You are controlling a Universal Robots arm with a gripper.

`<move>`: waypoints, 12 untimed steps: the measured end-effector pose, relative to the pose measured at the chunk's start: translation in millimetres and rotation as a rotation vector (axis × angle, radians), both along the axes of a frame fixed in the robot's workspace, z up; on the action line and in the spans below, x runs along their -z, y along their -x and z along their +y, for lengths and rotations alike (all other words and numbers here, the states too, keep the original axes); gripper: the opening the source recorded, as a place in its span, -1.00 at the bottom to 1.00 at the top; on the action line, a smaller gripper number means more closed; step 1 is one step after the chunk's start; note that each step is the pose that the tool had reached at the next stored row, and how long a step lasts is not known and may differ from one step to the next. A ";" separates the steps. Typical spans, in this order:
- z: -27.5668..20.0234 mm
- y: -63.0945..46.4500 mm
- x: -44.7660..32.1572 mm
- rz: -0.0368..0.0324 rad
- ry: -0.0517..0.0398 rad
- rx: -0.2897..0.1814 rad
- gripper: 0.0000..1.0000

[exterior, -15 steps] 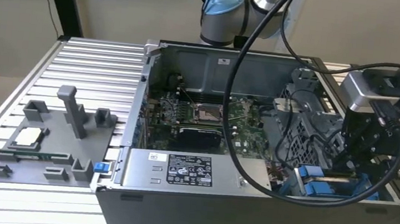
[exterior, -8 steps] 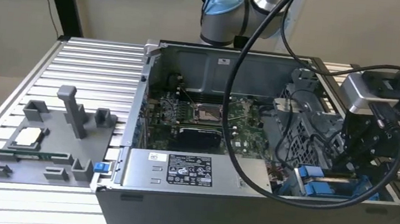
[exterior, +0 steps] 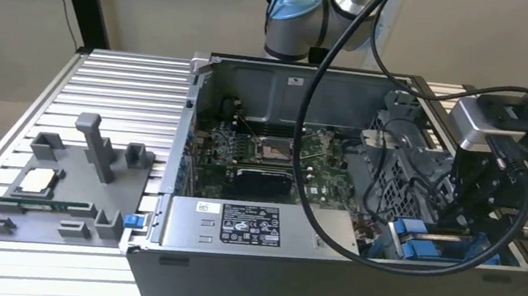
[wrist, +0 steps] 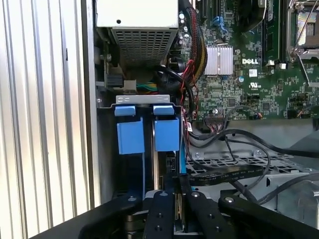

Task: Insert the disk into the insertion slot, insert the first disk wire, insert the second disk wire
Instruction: 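Insert the second disk wire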

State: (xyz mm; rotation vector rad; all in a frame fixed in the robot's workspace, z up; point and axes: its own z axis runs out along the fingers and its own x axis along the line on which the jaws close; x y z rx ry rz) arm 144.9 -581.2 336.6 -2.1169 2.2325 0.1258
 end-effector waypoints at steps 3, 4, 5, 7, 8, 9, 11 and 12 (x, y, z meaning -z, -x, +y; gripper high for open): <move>0.0 0.0 0.0 0.0000 -0.0001 0.000 -1.00; 0.0 0.0 -0.1 0.0000 -0.0001 0.000 -1.00; 0.0 0.0 0.0 0.0000 -0.0002 0.000 -1.00; 0.1 0.0 0.4 -0.0001 -0.0017 0.000 1.00; 0.0 0.0 -0.3 -0.0001 -0.0011 0.000 1.00; 0.0 0.0 -1.9 0.0000 -0.0001 0.000 1.00; 0.0 0.0 -6.2 0.0000 -0.0002 0.000 1.00; 0.0 0.0 -9.1 0.0000 -0.0004 0.000 1.00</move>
